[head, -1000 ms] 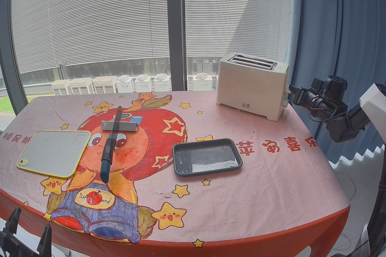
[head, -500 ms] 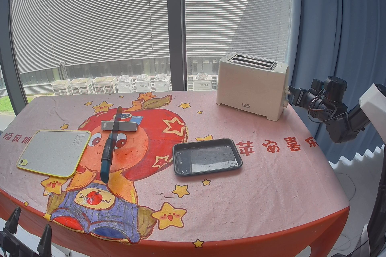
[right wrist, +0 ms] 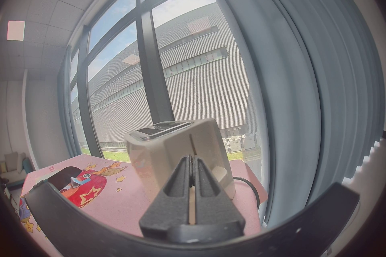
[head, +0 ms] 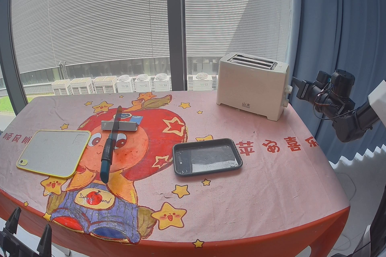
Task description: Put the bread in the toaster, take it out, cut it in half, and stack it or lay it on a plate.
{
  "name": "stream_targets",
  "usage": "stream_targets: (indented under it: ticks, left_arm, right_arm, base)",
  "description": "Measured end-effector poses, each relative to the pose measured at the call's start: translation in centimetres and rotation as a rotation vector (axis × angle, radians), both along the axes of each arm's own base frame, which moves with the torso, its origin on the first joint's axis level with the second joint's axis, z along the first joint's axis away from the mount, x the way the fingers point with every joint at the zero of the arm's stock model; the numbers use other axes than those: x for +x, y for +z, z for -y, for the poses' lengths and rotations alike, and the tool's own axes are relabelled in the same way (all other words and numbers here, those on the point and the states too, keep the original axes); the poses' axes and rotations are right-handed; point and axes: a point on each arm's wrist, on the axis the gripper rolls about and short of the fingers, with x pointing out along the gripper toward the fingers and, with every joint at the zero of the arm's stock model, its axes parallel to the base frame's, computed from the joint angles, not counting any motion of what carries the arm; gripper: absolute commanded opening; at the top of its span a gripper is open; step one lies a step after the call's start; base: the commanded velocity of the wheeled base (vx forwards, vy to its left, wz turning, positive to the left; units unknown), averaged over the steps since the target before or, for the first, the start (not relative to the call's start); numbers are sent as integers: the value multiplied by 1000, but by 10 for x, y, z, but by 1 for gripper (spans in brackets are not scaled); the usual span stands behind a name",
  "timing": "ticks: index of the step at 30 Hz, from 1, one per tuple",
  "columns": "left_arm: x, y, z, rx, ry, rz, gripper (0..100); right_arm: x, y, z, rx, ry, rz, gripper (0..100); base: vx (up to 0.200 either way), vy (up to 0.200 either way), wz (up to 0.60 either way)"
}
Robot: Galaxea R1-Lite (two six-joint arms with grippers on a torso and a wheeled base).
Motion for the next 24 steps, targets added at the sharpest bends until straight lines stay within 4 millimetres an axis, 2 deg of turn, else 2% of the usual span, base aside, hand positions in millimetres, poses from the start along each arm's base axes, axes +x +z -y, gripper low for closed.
stream_targets:
  ticks: [9, 24]
  left_arm:
    - [0, 0, 0, 0, 0, 0, 100]
    - [0, 0, 0, 0, 0, 0, 100]
  right_arm:
    - [-27, 18, -7, -67, 22, 45, 0]
    - [-44, 23, -6, -91, 23, 49, 0]
  base:
    - [0, 0, 0]
    - [0, 0, 0]
